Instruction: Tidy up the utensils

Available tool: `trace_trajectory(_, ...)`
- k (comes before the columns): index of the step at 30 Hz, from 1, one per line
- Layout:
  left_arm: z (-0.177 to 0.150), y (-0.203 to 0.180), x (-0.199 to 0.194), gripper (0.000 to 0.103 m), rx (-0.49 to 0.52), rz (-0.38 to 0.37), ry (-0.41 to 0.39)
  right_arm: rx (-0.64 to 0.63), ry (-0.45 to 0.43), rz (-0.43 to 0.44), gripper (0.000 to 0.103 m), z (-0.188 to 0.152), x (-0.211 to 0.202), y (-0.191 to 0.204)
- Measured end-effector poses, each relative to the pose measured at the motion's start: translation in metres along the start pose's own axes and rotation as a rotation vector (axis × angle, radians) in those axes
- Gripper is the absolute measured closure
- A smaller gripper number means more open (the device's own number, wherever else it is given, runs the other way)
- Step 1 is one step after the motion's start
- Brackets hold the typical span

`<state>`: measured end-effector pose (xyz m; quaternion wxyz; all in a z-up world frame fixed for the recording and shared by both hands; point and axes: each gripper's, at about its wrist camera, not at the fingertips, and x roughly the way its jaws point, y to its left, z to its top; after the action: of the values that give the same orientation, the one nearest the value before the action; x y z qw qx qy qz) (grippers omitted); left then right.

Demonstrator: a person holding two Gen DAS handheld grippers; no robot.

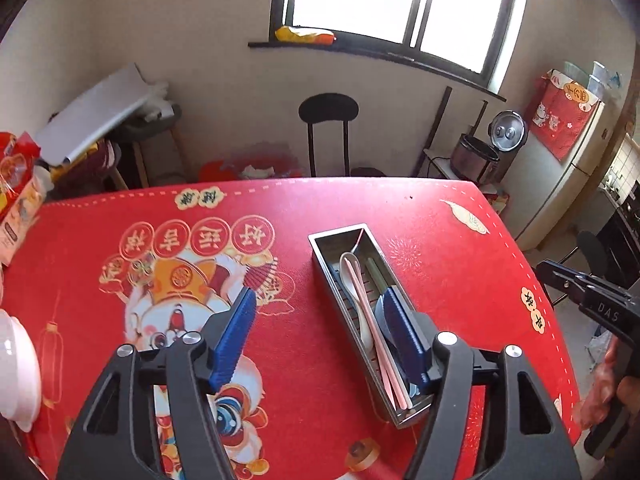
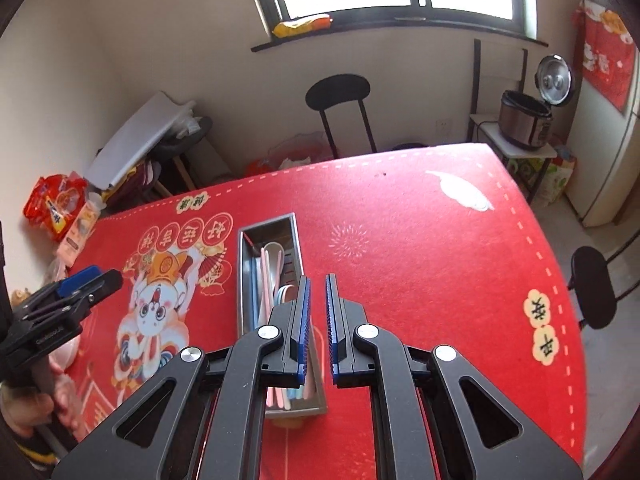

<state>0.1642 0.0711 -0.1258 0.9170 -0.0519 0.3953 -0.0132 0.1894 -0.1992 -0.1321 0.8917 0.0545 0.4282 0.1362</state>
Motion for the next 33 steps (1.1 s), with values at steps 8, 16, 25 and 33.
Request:
trace_trajectory(8, 0.008, -0.002, -0.098, 0.006, 0.064, 0.043, -0.204, -0.042, -0.184, -0.111, 0.029, -0.006, -0.101, 0.020)
trace_trajectory(16, -0.001, -0.023, -0.167, 0.006, 0.113, 0.150, -0.348, -0.029, -0.343, -0.229, 0.015, -0.025, -0.168, 0.045)
trace_trajectory(25, -0.008, -0.026, -0.194, 0.006, 0.082, 0.098, -0.347, 0.033, -0.353, -0.323, 0.015, -0.033, -0.185, 0.049)
trace_trajectory(33, -0.011, -0.030, -0.191, 0.006, 0.080, 0.081, -0.324, 0.019, -0.348, -0.363, 0.015, -0.039, -0.184, 0.054)
